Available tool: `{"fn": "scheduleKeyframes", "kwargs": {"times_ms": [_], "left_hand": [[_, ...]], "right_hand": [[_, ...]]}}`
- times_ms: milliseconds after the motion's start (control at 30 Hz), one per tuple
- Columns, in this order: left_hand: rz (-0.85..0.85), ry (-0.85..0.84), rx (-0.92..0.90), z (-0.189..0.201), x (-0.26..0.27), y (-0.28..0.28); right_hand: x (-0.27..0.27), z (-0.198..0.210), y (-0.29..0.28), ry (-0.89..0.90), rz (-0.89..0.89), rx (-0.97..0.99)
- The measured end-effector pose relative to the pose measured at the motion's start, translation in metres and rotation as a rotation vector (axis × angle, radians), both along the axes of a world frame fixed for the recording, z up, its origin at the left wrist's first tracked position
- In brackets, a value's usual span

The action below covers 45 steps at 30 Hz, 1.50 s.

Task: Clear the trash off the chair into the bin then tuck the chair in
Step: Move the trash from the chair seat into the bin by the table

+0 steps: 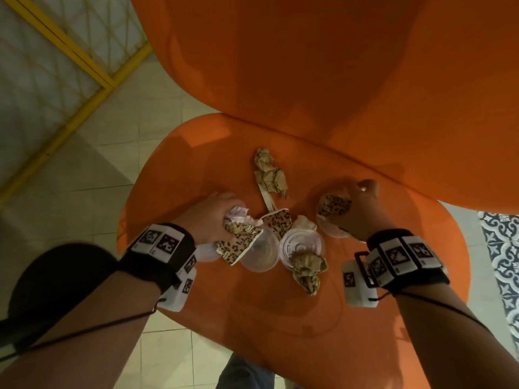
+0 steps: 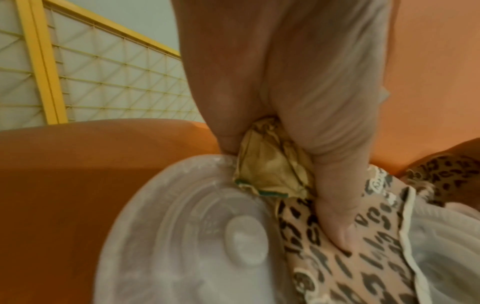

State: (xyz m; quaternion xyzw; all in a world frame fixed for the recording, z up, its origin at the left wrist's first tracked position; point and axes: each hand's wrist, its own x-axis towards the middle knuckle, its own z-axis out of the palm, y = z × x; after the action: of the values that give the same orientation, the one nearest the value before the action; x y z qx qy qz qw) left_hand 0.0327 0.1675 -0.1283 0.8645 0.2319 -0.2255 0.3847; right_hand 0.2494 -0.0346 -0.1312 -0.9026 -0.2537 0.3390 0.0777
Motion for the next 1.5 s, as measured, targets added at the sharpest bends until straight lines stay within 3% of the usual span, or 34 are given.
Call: {"fn": "scheduleKeyframes", "kwargs": {"times_ms": [233,467,600,767,867,1033,1200,1500], "left_hand": [[-0.002,-0.054,0.037,0.000,0.000,-0.003],[0.112,-0.036,-0.115,-0.001,-0.009,-0.004],[0.279,-0.012,-0.178,0.008,-0.018,0.004],[0.457,-0.143,-0.202,0.056,0.004,0.017],[0.546,-0.200,-0.219,0.063,0.045,0.015],[0.279,-0.092,-0.072,0.024,0.107,0.001],[-0.006,0.007,0.098,-0.006,0.124,-0.012],[0.171,-0.014,-0.058,-0.001,0.120,-0.007]], "right_hand": [[-0.003,-0.004,-0.007,-0.075,-0.116,-0.055],[-0.007,-0.005,-0.012,-0.043,-0.120,0.116],[-0.008,-0.004,-0.015,-0.060,-0.021,0.077],[0.009,0.005,-0.017,-0.157,-0.228,0.257],[0.020,0.000,-0.009,-0.109,-0.289,0.221],[0.028,-0.010,0.004,-0.010,-0.208,0.092],[0.034,-0.011,0.005,-0.003,-0.174,0.064],[0.031,-0.004,0.001,0.073,-0.160,0.208]]}}
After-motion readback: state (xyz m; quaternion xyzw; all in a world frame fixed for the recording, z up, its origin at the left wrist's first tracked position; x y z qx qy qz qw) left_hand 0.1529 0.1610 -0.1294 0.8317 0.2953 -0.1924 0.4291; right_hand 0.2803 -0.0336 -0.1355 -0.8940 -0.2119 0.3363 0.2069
